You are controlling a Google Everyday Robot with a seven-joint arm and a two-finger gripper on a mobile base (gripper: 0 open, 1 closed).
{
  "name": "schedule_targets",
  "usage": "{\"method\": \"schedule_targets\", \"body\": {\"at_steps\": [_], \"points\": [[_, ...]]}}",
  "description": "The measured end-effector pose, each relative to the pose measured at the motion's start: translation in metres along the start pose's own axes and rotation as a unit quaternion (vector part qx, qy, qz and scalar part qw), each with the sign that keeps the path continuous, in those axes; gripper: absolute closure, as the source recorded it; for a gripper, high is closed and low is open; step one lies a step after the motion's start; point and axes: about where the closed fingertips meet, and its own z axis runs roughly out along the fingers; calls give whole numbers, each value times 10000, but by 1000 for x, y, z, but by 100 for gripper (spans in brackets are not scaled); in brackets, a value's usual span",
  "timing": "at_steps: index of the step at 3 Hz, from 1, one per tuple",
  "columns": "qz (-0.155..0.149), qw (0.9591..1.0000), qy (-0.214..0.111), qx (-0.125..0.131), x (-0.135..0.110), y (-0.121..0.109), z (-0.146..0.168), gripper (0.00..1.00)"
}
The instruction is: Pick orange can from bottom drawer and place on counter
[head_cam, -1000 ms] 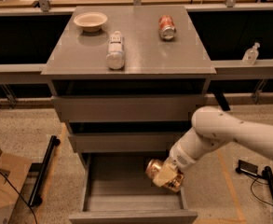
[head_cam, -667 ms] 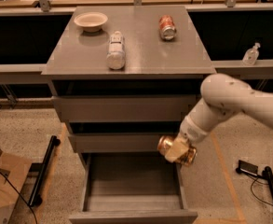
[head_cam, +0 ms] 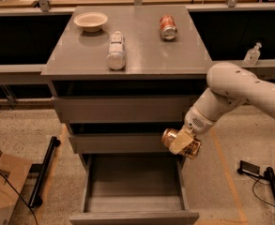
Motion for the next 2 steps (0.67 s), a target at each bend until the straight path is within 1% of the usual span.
{"method": "schedule_targets", "body": {"at_steps": [1, 2], "points": [[-118, 9990, -82, 432, -11, -8, -49, 100], [-350, 9897, -269, 1365, -38, -7, -147, 100]]}}
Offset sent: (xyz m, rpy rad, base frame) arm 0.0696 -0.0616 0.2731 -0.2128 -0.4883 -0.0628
